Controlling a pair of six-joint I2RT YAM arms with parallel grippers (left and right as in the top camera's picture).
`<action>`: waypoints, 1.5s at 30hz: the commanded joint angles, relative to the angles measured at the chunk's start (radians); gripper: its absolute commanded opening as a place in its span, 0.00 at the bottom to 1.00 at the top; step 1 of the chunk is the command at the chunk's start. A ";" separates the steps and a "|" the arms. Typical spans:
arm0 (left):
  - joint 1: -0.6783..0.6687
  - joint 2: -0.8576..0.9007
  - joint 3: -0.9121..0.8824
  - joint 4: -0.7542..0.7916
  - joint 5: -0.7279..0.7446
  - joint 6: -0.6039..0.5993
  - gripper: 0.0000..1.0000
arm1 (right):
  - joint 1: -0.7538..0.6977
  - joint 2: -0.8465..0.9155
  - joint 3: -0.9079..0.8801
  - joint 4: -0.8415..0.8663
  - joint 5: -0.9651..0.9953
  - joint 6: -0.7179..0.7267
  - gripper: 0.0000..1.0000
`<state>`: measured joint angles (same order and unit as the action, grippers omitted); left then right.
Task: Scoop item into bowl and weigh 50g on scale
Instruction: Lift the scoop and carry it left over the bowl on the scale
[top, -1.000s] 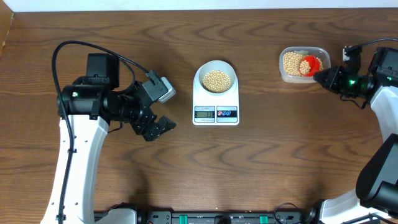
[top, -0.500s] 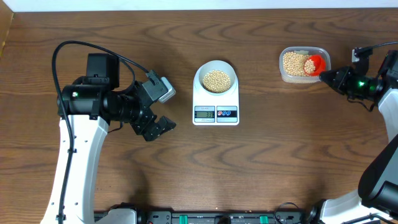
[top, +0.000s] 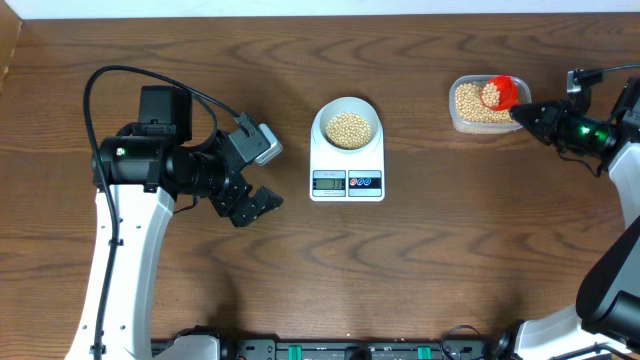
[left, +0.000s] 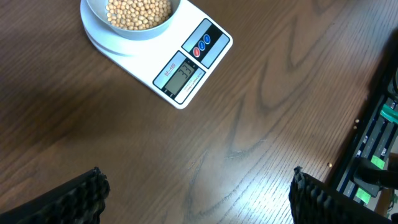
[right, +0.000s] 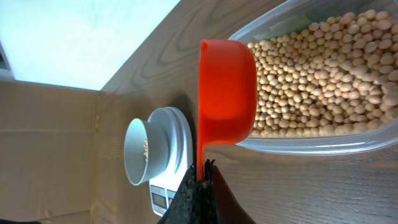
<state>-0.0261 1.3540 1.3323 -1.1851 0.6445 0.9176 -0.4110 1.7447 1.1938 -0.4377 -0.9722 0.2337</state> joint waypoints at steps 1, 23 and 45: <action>0.004 -0.002 -0.001 -0.003 -0.002 0.013 0.95 | 0.017 0.009 0.001 0.018 -0.050 0.051 0.01; 0.004 -0.002 -0.001 -0.003 -0.002 0.013 0.95 | 0.277 0.009 0.001 0.161 -0.070 0.182 0.01; 0.004 -0.002 -0.001 -0.003 -0.002 0.013 0.95 | 0.495 0.009 0.001 0.225 0.013 -0.006 0.01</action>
<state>-0.0261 1.3540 1.3323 -1.1851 0.6445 0.9176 0.0586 1.7447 1.1938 -0.2150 -0.9665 0.3084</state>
